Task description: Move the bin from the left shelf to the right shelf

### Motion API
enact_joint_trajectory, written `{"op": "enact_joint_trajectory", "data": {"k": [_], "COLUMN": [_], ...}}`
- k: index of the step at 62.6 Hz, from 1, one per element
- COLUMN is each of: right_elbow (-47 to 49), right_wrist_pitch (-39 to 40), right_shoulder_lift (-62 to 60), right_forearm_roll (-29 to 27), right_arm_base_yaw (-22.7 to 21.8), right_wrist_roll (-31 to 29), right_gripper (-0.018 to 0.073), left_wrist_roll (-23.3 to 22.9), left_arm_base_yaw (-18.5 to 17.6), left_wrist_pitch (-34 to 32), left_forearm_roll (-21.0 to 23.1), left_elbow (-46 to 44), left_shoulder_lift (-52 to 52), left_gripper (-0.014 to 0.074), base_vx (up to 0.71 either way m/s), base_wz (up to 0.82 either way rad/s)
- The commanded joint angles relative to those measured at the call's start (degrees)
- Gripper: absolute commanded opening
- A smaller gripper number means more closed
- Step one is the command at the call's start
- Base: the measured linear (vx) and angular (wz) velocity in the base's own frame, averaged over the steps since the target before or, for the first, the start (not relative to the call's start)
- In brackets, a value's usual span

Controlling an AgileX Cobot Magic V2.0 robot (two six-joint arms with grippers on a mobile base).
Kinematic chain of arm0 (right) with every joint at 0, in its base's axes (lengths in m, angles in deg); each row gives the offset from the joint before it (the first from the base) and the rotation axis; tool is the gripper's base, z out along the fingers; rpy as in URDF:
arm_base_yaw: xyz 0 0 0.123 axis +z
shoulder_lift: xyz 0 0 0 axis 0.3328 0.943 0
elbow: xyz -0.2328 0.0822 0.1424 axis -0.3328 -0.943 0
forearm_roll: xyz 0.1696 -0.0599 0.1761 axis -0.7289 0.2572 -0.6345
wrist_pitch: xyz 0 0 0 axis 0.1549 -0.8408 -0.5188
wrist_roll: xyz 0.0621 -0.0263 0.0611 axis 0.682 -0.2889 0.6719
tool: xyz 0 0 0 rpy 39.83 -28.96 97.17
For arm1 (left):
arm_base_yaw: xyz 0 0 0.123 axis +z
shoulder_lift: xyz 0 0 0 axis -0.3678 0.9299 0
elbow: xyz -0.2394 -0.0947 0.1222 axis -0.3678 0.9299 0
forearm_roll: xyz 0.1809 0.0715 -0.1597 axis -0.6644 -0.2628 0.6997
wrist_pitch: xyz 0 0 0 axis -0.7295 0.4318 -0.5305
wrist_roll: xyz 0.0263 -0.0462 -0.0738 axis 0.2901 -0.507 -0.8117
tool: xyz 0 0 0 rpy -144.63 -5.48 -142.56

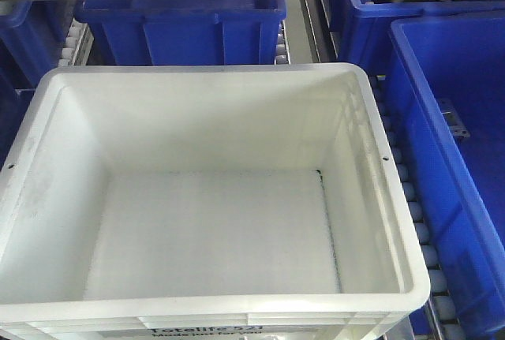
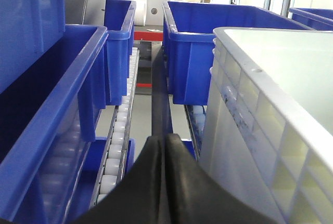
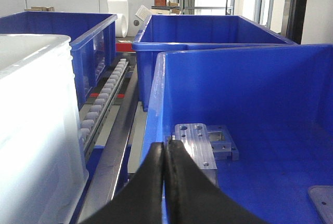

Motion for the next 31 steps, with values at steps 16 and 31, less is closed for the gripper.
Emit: {"op": "enact_joint_trajectory", "data": {"k": [16, 31], "right_elbow": [-0.72, -0.72], "right_wrist_pitch": [4.26, 4.26], "right_shoulder_lift": [-0.75, -0.75], "right_forearm_roll": [0.04, 0.04], "right_arm_base_yaw": [0.07, 0.07], "right_wrist_roll": [-0.06, -0.06], "right_gripper": [-0.0009, -0.0009], "left_wrist_roll": [-0.40, -0.40], "left_arm_base_yaw": [0.03, 0.03], "left_wrist_pitch": [-4.31, -4.31], "left_forearm_roll": [0.46, 0.46], "left_elbow": [-1.25, -1.25], "left_shoulder_lift": [-0.57, -0.57], "left_gripper": [0.0003, 0.0003], "base_vx": [0.00, 0.00], "base_wz": [0.00, 0.00]}}
